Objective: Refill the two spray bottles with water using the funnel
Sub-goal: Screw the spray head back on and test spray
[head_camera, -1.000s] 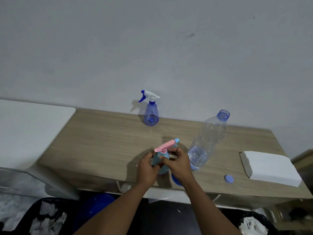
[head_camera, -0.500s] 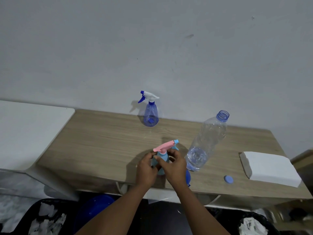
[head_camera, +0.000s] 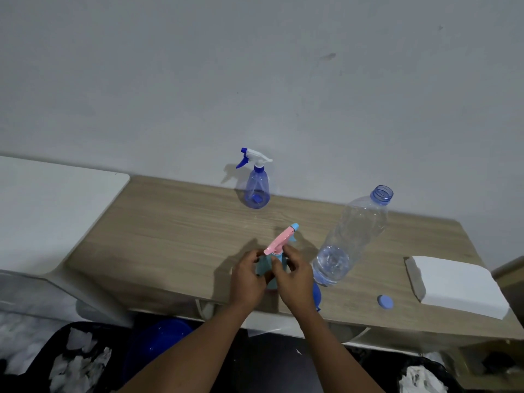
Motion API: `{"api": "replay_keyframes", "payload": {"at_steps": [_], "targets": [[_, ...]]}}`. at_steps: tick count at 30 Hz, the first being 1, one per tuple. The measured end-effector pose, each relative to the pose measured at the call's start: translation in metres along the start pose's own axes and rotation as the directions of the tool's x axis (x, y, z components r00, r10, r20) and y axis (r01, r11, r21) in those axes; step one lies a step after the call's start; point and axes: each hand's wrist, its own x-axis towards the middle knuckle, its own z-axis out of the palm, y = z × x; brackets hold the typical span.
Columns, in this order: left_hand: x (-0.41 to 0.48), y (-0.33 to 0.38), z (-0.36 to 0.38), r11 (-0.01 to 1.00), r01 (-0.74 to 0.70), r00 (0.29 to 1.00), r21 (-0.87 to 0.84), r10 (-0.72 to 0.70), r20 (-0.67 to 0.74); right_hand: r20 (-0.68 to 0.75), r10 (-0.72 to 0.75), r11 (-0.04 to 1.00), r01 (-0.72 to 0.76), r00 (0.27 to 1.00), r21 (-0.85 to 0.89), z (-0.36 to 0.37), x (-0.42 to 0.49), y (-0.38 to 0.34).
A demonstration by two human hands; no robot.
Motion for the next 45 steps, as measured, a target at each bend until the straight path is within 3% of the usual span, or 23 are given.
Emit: {"api": "replay_keyframes", "payload": {"at_steps": [5,12,16,23,27,33,39,45], "targets": [[0.000,-0.001,-0.001,1.000,0.007,1.000,0.000,-0.007,0.019,-0.072,0.154,0.986,-0.149,0.985,0.070,0.008,0.005,-0.009],[0.001,0.003,-0.002,1.000,-0.005,1.000,-0.016,0.005,0.006,-0.019,-0.008,0.999,0.008,1.000,-0.037,0.001,0.002,-0.002],[0.000,0.002,-0.003,0.999,0.034,0.999,0.007,-0.034,0.018,-0.097,0.138,0.990,-0.136,0.986,0.022,0.009,0.005,-0.012],[0.003,0.002,-0.003,0.998,0.035,0.999,-0.056,-0.034,0.026,-0.046,0.004,1.000,-0.005,0.999,-0.028,0.004,0.006,-0.004],[0.004,0.000,-0.004,0.996,0.061,0.997,-0.066,-0.058,0.050,-0.115,0.157,0.986,-0.150,0.981,0.072,0.017,0.009,-0.017],[0.004,0.008,-0.003,1.000,0.002,1.000,-0.023,-0.001,0.027,-0.013,0.023,1.000,-0.024,1.000,-0.017,0.004,0.010,0.002],[0.005,0.008,-0.004,0.999,0.031,0.999,0.009,-0.031,0.042,-0.069,0.158,0.985,-0.152,0.985,0.081,0.013,0.013,-0.002],[0.009,0.008,-0.007,0.999,-0.044,0.998,0.018,0.043,0.048,0.032,0.032,0.998,-0.031,0.999,-0.046,0.011,0.015,0.009]]}}
